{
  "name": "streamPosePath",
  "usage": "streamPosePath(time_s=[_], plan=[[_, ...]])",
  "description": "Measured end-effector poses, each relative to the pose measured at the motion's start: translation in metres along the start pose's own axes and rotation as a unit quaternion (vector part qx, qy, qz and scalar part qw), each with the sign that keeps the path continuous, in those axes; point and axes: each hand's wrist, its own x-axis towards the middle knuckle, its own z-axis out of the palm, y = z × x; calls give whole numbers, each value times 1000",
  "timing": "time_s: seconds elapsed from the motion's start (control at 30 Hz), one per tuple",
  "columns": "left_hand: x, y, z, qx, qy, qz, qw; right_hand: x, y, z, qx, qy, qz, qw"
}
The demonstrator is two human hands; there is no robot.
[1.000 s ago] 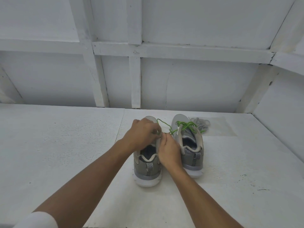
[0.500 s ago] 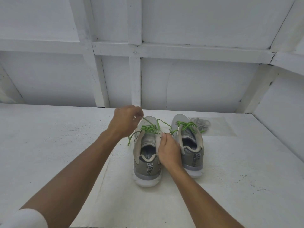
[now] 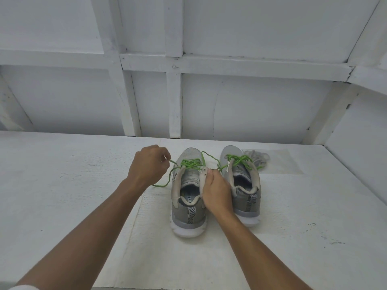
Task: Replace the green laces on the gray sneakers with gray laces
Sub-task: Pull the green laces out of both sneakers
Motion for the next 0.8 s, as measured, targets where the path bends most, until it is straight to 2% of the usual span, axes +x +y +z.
streamPosePath(time_s=[0.17, 0.3, 0.4, 0.53, 0.8], plan=[[-7, -6, 8, 9, -54, -37, 998, 0, -1, -1, -1, 2, -1, 1000], [-10, 4, 4, -64, -7, -65, 996, -1, -2, -1, 0, 5, -3, 1000], [-18, 21, 7, -137, -10, -81, 987, -1, -1, 0, -8, 14, -11, 1000], [-29, 32, 23, -161, -23, -96, 982, 0, -1, 0, -10, 19, -7, 1000], [-43, 35, 40, -245, 32, -172, 953, 0, -4, -3, -25, 9, -17, 1000]])
